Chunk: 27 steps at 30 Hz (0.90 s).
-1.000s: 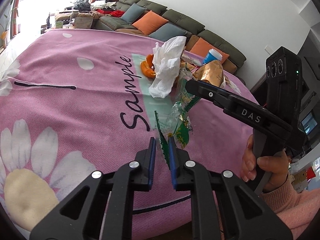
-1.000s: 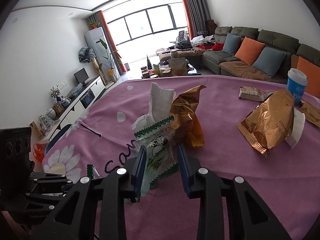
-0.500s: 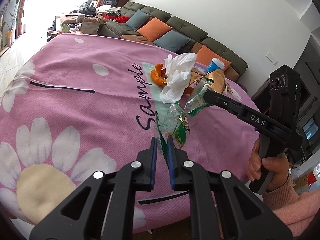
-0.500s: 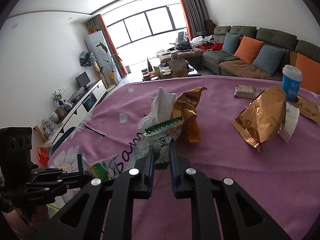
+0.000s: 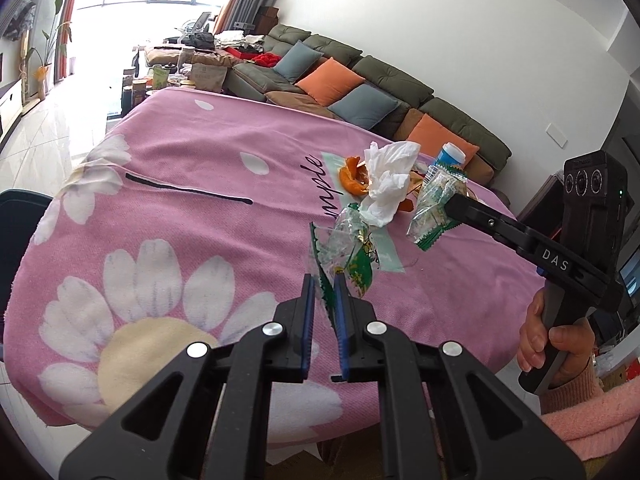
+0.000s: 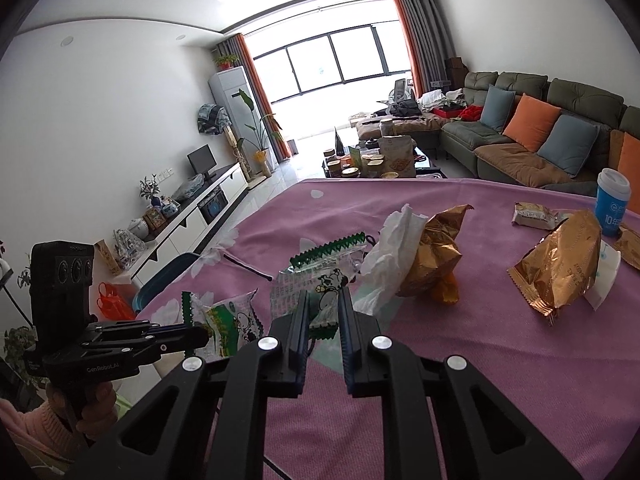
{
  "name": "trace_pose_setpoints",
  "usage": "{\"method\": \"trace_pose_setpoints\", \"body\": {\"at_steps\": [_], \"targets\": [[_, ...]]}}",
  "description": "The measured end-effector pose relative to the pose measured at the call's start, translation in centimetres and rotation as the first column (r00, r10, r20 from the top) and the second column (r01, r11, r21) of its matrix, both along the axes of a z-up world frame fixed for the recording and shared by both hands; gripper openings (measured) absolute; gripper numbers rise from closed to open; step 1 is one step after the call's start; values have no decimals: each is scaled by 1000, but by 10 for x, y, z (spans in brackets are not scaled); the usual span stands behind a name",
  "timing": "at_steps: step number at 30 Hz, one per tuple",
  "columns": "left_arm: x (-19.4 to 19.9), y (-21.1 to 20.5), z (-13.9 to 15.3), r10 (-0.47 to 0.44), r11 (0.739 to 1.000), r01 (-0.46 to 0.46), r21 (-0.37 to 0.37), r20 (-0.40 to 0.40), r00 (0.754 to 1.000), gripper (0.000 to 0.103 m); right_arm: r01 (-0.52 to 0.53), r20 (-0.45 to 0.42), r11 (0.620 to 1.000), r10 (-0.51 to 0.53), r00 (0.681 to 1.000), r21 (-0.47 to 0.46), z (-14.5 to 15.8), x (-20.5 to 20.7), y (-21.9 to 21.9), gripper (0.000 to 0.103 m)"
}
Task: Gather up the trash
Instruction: 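Grasp a clear snack wrapper with the left tool while the right tool grasps a green wrapper, then carry both wrappers to the teal wastebasket and open both tools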
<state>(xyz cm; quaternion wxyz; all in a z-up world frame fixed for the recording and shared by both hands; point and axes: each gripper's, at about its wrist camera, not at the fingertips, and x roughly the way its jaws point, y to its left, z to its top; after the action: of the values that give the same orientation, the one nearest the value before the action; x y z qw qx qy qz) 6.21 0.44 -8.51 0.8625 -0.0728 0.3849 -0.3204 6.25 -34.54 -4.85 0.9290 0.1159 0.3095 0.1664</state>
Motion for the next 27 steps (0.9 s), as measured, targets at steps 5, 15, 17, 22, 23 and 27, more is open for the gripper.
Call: {"method": "trace_pose_setpoints", "body": {"at_steps": [5, 15, 17, 22, 23, 27], "targets": [[-4, 20, 6, 47, 999, -48, 11, 17, 999, 10, -59, 2, 998, 59, 998, 10, 1, 7, 21, 13], [-14, 73, 16, 186, 983, -186, 2, 35, 982, 10, -173, -8, 984, 173, 985, 29, -2, 25, 66, 13], [-15, 86, 17, 218, 976, -218, -5, 36, 975, 10, -201, -7, 979, 202, 979, 33, 0, 31, 75, 13], [-18, 116, 22, 302, 953, -302, -10, 46, 952, 10, -274, 1, 961, 274, 962, 29, 4, 44, 104, 13], [-18, 123, 24, 319, 948, -318, -12, 49, 947, 10, -290, 2, 957, 290, 957, 30, 4, 46, 109, 13], [-19, 148, 29, 383, 924, -383, -19, 54, 922, 10, -346, 4, 938, 346, 938, 26, 7, 57, 135, 13]]}}
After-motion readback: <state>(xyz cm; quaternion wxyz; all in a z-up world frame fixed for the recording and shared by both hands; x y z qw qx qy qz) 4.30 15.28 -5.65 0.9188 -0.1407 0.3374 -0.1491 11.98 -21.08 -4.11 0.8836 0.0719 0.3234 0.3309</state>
